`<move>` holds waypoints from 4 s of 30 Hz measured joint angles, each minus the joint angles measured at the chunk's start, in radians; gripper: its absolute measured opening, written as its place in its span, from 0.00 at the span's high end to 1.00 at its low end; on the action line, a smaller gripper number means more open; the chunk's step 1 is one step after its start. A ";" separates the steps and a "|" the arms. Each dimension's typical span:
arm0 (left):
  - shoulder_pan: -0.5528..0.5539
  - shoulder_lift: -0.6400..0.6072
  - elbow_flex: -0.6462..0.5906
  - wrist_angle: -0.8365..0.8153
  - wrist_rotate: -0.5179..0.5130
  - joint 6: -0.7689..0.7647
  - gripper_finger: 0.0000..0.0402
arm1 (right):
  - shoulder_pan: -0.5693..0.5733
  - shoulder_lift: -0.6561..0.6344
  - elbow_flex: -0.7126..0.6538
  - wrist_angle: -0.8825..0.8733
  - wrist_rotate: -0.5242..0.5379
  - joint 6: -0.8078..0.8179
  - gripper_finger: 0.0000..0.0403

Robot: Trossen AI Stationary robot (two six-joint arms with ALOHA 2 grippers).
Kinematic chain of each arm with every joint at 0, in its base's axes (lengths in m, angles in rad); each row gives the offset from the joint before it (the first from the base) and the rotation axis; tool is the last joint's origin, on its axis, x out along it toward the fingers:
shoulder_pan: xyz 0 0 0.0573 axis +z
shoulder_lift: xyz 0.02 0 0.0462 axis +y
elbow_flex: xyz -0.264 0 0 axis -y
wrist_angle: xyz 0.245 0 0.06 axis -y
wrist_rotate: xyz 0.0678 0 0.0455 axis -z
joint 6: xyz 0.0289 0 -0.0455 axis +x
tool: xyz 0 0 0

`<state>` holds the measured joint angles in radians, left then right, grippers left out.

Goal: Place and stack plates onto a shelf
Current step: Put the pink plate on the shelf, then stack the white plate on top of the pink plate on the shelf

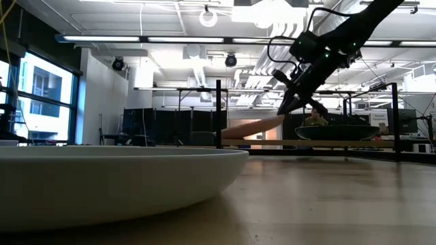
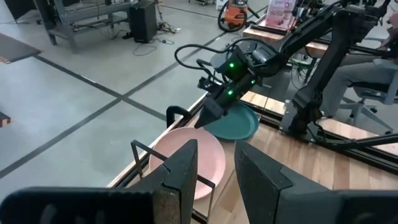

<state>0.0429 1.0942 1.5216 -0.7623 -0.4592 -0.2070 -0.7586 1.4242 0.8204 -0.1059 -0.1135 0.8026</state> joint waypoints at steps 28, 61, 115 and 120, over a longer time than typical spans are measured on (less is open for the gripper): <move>0.007 -0.086 -0.304 0.283 0.059 0.061 0.77 | 0.195 -0.435 0.000 0.002 0.004 -0.174 1.00; 0.208 -0.267 -0.707 0.181 0.183 -0.225 0.69 | 0.656 -0.425 -0.001 0.190 0.407 -0.191 0.85; 0.612 0.248 -0.525 -0.196 0.186 0.043 0.99 | 0.641 -0.382 -0.001 0.147 0.398 -0.174 0.67; 0.564 0.177 -0.297 -0.301 0.170 0.095 1.00 | 0.635 -0.382 -0.001 0.169 0.459 -0.111 0.67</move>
<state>0.6069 1.2714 1.2243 -1.0634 -0.2891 -0.1115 -0.1237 1.0420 0.8196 0.0629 0.3451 0.6918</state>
